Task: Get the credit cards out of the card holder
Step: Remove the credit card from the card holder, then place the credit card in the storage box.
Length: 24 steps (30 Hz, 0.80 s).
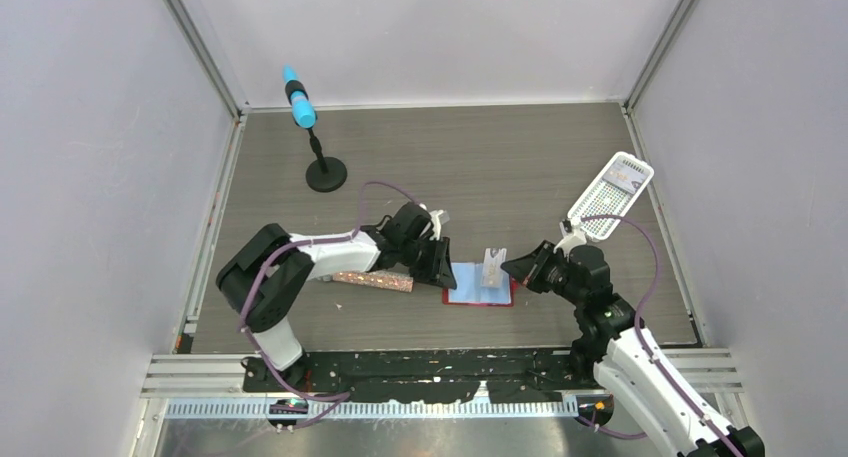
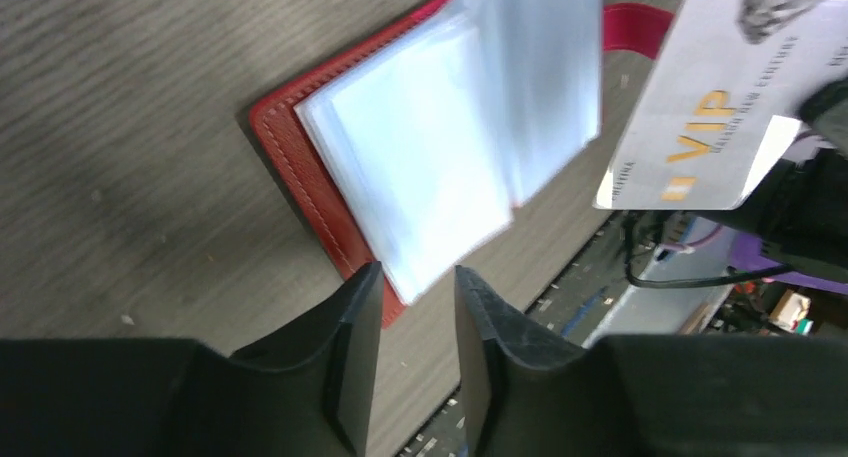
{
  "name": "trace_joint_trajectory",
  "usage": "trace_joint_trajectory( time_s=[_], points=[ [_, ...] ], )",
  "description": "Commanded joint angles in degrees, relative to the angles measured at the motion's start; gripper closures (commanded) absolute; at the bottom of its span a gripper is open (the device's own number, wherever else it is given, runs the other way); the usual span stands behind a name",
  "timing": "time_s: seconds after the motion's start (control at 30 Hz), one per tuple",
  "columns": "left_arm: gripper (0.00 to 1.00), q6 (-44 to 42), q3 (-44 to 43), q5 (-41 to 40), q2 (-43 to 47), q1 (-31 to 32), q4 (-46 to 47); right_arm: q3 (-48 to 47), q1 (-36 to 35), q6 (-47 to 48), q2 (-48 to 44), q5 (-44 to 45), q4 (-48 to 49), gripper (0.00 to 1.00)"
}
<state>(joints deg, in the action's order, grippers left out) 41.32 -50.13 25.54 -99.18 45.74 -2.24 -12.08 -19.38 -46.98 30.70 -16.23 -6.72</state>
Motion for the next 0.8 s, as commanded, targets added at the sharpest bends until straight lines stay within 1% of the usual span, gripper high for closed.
trace_joint_trajectory(
  time_s=[0.0, 0.1, 0.23, 0.37, 0.53, 0.63, 0.67, 0.77],
  points=[
    [0.6, -1.4, -3.2, 1.1, 8.0, 0.1, -3.7, -2.4, 0.2, -2.0, -2.1, -3.6, 2.5, 0.95],
    [0.53, -0.4, -3.1, 2.1, 11.7, 0.1, -3.2, -1.7, 0.1, -4.2, -3.7, -5.4, 4.8, 0.95],
    [0.47, 4.5, 0.0, 5.8, 15.3, 0.1, 5.3, -0.6, 0.1, -7.2, -5.7, -7.6, 8.9, 0.95],
    [0.44, 9.6, 2.6, 9.3, 16.4, 0.2, 14.2, 1.1, 0.1, -11.8, -7.2, -10.3, 15.2, 0.95],
    [0.43, 12.4, 4.0, 10.9, 15.8, 0.2, 19.4, 3.3, 0.1, -15.8, -8.2, -12.4, 20.1, 0.95],
    [0.43, 14.1, 4.9, 12.1, 14.9, 0.2, 22.8, 4.6, 0.1, -16.9, -8.8, -12.8, 21.6, 0.95],
    [0.45, 15.1, 5.4, 12.6, 14.6, 0.2, 24.5, 5.1, 0.1, -17.4, -9.0, -12.8, 22.0, 0.95],
    [0.59, 18.4, 6.7, 14.3, 13.4, 0.2, 30.7, 6.0, 0.1, -17.9, -9.2, -13.1, 23.2, 0.95]
  ],
)
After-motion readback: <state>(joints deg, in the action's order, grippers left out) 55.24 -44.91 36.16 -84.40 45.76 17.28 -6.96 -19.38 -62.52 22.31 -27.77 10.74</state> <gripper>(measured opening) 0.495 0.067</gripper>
